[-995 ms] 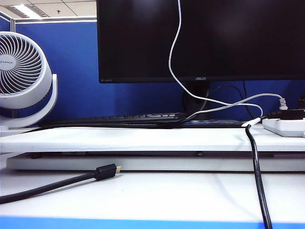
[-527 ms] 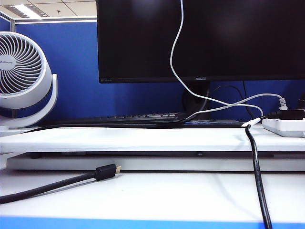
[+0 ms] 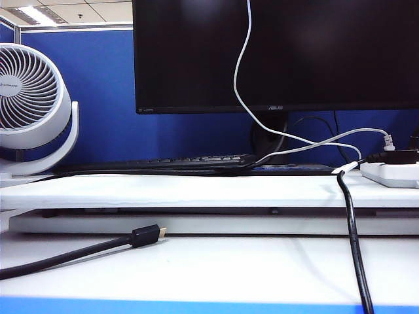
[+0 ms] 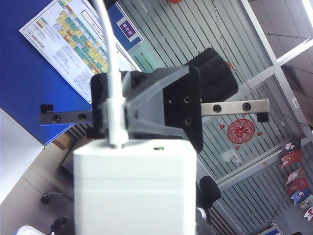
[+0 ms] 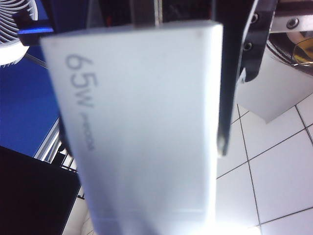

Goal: Pick up the Type-C charging cable and the charging base, insert one end of the Type-C charger into the corresponding slot on the base, and finally place the plugged-in charger back on the table.

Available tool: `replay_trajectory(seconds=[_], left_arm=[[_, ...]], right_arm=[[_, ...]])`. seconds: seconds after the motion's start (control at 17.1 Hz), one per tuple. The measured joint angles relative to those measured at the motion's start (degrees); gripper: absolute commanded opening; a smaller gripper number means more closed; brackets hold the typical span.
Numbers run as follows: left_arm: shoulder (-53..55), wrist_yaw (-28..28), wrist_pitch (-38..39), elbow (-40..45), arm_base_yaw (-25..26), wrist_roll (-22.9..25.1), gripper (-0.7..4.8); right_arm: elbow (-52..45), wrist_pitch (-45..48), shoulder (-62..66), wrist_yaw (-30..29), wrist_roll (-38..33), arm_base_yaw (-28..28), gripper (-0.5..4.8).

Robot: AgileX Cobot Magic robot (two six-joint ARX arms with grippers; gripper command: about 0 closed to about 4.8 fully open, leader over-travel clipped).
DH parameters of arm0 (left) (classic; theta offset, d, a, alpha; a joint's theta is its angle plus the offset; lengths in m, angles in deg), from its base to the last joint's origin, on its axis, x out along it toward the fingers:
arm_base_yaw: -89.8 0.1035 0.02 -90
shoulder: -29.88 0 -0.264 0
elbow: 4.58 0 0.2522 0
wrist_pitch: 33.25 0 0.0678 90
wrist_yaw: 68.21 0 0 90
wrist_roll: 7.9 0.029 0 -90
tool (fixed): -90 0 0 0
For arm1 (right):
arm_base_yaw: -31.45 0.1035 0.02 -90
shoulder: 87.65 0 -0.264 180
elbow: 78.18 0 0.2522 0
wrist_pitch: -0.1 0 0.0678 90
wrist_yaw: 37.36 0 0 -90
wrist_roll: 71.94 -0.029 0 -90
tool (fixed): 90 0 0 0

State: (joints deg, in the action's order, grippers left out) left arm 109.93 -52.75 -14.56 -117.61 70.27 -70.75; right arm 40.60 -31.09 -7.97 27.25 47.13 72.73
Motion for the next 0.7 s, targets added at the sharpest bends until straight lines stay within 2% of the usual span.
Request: replay_trajectory(seconds=[0.35, 0.7], left_arm=[[-0.2, -0.9, 0.3, 0.0, -0.3, 0.5, 1.49], [-0.5, -4.4, 1.7, 0.0, -0.3, 0.0, 1.49]], right_arm=[[0.0, -3.5, -1.4, -3.6, 0.0, -0.2, -0.05], [0.1, -4.3, -1.6, -8.9, 0.2, -0.2, -0.05]])
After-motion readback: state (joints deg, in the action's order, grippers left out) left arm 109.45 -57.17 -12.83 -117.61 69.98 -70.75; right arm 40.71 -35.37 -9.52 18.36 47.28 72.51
